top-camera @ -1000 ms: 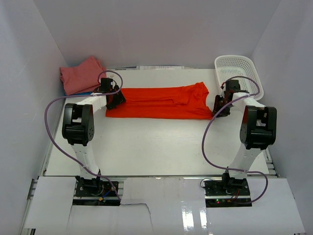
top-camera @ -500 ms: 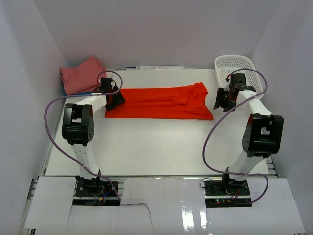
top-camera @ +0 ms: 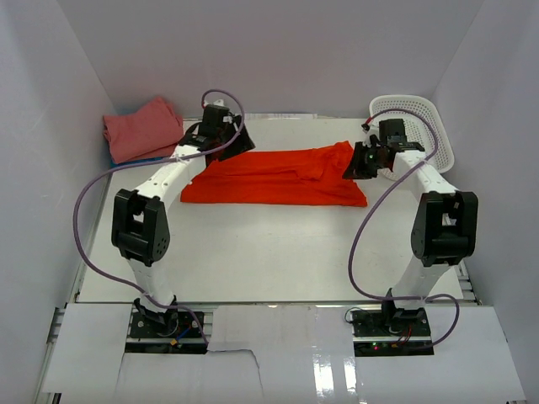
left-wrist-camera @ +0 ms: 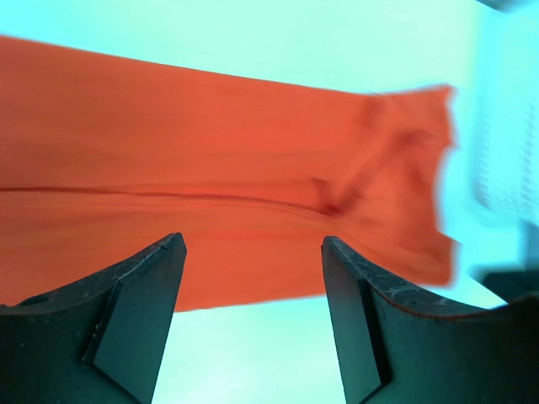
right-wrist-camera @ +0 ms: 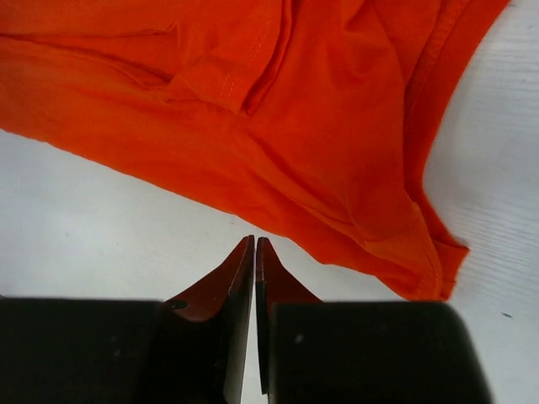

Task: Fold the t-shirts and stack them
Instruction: Fold the other side of the tshirt into a rectangle

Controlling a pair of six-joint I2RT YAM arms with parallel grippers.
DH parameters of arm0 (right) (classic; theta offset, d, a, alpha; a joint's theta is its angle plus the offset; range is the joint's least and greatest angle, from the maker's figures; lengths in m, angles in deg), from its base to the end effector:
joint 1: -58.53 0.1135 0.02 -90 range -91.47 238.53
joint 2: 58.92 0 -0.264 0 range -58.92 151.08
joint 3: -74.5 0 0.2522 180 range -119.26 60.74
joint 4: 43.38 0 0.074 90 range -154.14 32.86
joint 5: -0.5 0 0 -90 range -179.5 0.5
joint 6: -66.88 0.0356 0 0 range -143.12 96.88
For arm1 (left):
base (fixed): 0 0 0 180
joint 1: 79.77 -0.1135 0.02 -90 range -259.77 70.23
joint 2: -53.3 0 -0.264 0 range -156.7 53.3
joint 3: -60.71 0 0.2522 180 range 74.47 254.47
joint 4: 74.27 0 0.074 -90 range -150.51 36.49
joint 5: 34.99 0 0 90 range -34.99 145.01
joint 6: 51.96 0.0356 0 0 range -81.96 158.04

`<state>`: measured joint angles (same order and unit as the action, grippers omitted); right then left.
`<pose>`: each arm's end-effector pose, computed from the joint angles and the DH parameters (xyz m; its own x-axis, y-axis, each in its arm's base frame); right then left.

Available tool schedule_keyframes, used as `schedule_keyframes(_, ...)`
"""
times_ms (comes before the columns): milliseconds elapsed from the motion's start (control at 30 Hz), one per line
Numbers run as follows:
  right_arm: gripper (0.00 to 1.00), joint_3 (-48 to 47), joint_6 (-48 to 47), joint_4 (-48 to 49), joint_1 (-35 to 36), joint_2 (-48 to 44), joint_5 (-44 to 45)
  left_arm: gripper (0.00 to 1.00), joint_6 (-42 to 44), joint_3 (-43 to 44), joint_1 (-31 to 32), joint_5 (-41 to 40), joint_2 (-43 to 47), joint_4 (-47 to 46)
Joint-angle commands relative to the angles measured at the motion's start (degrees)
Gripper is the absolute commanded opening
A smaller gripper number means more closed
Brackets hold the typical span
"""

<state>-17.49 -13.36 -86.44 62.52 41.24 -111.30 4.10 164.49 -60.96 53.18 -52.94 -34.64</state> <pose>0.3814 0.0399 0.2541 -0.8168 0.1008 -0.5680 -0.1604 0.9061 0.3915 0.4047 -0.1366 0.2827 -0.6938 -0.3532 -0.6276 -0.1055 0.9119 -0.3966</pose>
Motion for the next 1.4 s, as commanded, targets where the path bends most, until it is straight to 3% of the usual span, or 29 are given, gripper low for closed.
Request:
schedule_keyframes(0,0.08,-0.43,2.81,4.94,-0.47,2.84,-6.94,0.77,-4.20,3.40,3.25,9.10,-0.37,-1.16)
schedule_keyframes(333,0.08,4.84,3.07,9.96,-0.30,6.89,-4.39,0.76,-3.16,14.21,12.39,12.10,-13.54,-1.70)
schedule_keyframes(500,0.08,6.16,3.16,10.93,-0.30,8.47,-2.63,0.75,2.46,19.40,15.29,14.21,-18.21,-1.52)
schedule_keyframes(733,0.08,8.19,3.16,12.16,-0.30,10.67,0.18,0.83,20.81,23.63,18.63,11.50,-21.29,0.06)
schedule_keyframes(867,0.08,8.54,3.42,12.42,-0.21,12.16,1.41,0.85,36.69,22.92,20.92,4.03,-22.26,-0.99)
schedule_keyframes(1100,0.08,8.98,3.43,12.86,-0.12,13.57,2.03,0.82,57.44,10.37,25.48,2.70,-19.45,-15.20)
schedule_keyframes(1200,0.08,9.24,2.99,12.86,-0.21,13.75,2.20,0.82,62.22,9.12,26.54,-1.25,-20.15,-18.12)
schedule_keyframes(1367,0.08,9.68,2.63,12.95,-0.21,13.83,2.29,0.81,65.04,7.02,26.63,-0.11,-20.15,-23.40)
